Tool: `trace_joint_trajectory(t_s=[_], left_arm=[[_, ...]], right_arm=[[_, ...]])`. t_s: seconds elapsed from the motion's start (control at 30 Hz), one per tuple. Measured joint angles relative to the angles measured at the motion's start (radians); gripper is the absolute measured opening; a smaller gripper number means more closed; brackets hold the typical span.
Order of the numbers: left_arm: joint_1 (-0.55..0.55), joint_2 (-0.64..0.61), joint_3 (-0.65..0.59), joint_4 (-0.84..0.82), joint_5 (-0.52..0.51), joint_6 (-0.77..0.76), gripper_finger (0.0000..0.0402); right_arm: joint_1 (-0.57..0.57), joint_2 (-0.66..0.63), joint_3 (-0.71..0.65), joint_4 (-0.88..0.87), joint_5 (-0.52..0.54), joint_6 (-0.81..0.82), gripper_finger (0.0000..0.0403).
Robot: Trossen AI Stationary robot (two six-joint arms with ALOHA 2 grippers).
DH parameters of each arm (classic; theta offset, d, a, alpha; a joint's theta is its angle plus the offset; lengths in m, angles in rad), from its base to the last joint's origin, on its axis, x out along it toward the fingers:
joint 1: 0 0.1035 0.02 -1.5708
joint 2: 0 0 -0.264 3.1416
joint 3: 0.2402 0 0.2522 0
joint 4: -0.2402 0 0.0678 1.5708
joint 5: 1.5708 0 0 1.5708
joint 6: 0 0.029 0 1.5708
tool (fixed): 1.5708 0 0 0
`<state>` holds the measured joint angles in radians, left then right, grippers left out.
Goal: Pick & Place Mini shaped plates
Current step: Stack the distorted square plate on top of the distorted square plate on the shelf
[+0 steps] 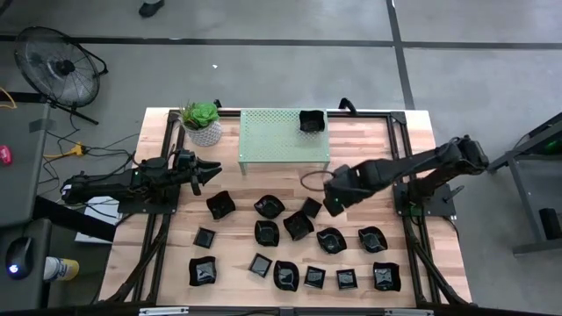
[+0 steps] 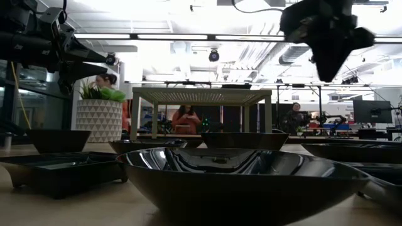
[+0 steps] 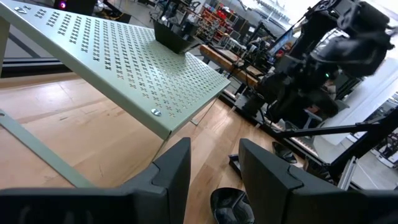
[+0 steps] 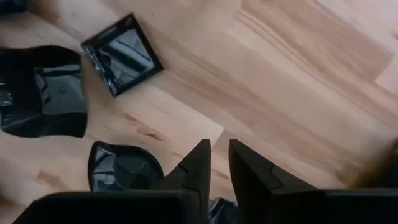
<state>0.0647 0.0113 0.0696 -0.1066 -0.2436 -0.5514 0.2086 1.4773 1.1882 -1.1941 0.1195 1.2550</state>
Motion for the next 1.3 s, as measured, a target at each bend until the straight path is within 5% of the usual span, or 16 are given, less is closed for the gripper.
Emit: trace_joint_trajectory(t_s=[0.37,0.73,1.3], left_arm=[[0.0,0.0,0.0,0.0,0.0,0.0,0.0134],[0.0,0.0,0.0,0.0,0.0,0.0,0.0133],[0.0,0.0,0.0,0.0,0.0,0.0,0.0134]], right_arm=[[0.137,-0.029,0.0,-0.017,0.17,0.28,0.0064],[0.241,-0.024,0.0,0.066,0.052,0.29,0.0073],[0.383,-0.016,-0.094,0.252,0.017,0.492,0.0136]])
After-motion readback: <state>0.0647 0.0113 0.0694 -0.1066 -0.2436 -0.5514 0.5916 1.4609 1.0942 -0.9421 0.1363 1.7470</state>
